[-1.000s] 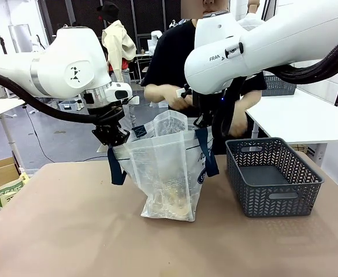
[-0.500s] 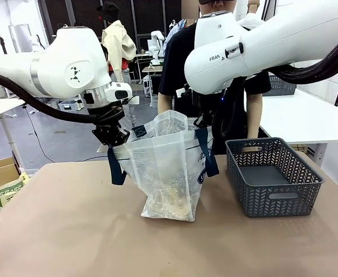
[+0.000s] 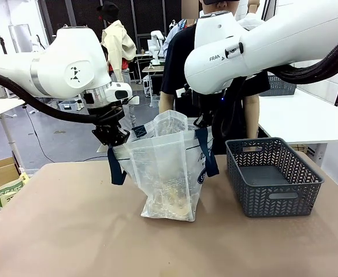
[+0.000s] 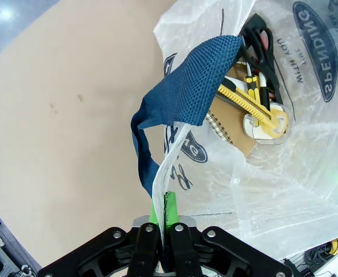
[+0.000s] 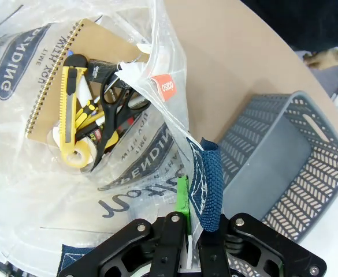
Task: Transfer purchased items from the store into the shopping bag.
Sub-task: Move the Reusable shopping bag to the right side of the table.
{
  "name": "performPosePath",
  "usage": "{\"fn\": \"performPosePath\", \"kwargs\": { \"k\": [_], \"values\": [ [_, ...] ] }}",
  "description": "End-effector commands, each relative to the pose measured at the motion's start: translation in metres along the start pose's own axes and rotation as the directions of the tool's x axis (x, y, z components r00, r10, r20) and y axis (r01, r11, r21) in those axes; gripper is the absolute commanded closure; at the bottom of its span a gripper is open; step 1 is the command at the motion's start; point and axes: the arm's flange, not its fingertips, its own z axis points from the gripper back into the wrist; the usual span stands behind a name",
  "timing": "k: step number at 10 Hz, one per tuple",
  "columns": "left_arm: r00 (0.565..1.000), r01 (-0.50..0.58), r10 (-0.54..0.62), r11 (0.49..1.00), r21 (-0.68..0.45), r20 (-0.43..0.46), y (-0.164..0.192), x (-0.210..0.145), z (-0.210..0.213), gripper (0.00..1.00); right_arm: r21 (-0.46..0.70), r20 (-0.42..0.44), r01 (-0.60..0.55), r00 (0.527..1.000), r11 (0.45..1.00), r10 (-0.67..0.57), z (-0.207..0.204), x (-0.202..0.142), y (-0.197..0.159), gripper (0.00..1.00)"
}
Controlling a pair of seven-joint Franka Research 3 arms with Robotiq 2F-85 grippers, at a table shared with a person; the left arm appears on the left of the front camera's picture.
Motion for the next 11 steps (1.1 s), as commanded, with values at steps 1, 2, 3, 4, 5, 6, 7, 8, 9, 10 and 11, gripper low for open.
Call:
{"fn": "performPosePath", "kwargs": {
  "k": [1, 2, 3, 4, 5, 6, 7, 8, 9, 10, 11],
  "values": [
    [1.0, -0.004, 0.004, 1.0, 0.001, -0.001, 0.0006, -0.0011, -0.0004, 1.0, -0.002, -0.004, 0.002, 1.0, 1.0, -0.002, -0.002, -0.0014, -0.0017, 1.0],
    [1.0, -0.004, 0.004, 1.0, 0.001, -0.001, 0.0006, -0.0011, -0.0004, 1.0, -0.002, -0.004, 0.002, 1.0, 1.0, -0.002, -0.002, -0.0014, -0.0017, 1.0],
    [1.0, -0.004, 0.004, 1.0, 0.001, -0.001, 0.0006, -0.0011, -0.0004, 1.0, -0.002, -0.004, 0.002, 1.0, 1.0, -0.002, -0.002, -0.0014, -0.0017, 1.0],
    [1.0, -0.004, 0.004, 1.0, 0.001, -0.001, 0.0006, -0.0011, -0.0004, 1.0, -0.002, -0.004, 0.002, 1.0, 1.0, -0.002, -0.002, -0.0014, -0.0017, 1.0],
    [1.0, -0.004, 0.004, 1.0, 0.001, -0.001, 0.0006, -0.0011, -0.0004, 1.0, -0.002, -0.004, 0.002, 1.0, 1.0, -0.002, -0.002, -0.0014, -0.0017, 1.0],
    [1.0, -0.004, 0.004, 1.0, 0.001, -0.001, 0.0006, -0.0011, -0.0004, 1.0, -0.002, -0.004, 0.002, 1.0, 1.0, -0.002, -0.002, -0.0014, -0.0017, 1.0],
    [1.0, -0.004, 0.004, 1.0, 0.001, -0.001, 0.0006, -0.0011, -0.0004, 1.0, -0.002, -0.004, 0.002, 1.0, 1.0, -0.002, -0.002, -0.0014, -0.0017, 1.0],
    [1.0, -0.004, 0.004, 1.0, 0.001, -0.001, 0.0006, -0.0011, -0.0004, 1.0, -0.002, -0.004, 0.002, 1.0, 1.0, -0.002, -0.002, -0.0014, -0.0017, 1.0],
    [1.0, -0.004, 0.004, 1.0, 0.001, -0.001, 0.0006, -0.0011, -0.0004, 1.0, -0.002, -0.004, 0.002, 1.0, 1.0, -0.002, -0.002, -0.0014, -0.0017, 1.0],
    [1.0, -0.004, 0.004, 1.0, 0.001, -0.001, 0.0006, -0.0011, -0.0004, 1.0, -0.002, -0.004, 0.002, 1.0, 1.0, -0.002, -0.002, -0.0014, -0.0017, 1.0],
    [1.0, -0.004, 0.004, 1.0, 0.001, -0.001, 0.0006, -0.0011, -0.0004, 1.0, -0.002, -0.004, 0.002, 1.0, 1.0, -0.002, -0.002, -0.0014, -0.0017, 1.0]
  ]
}}
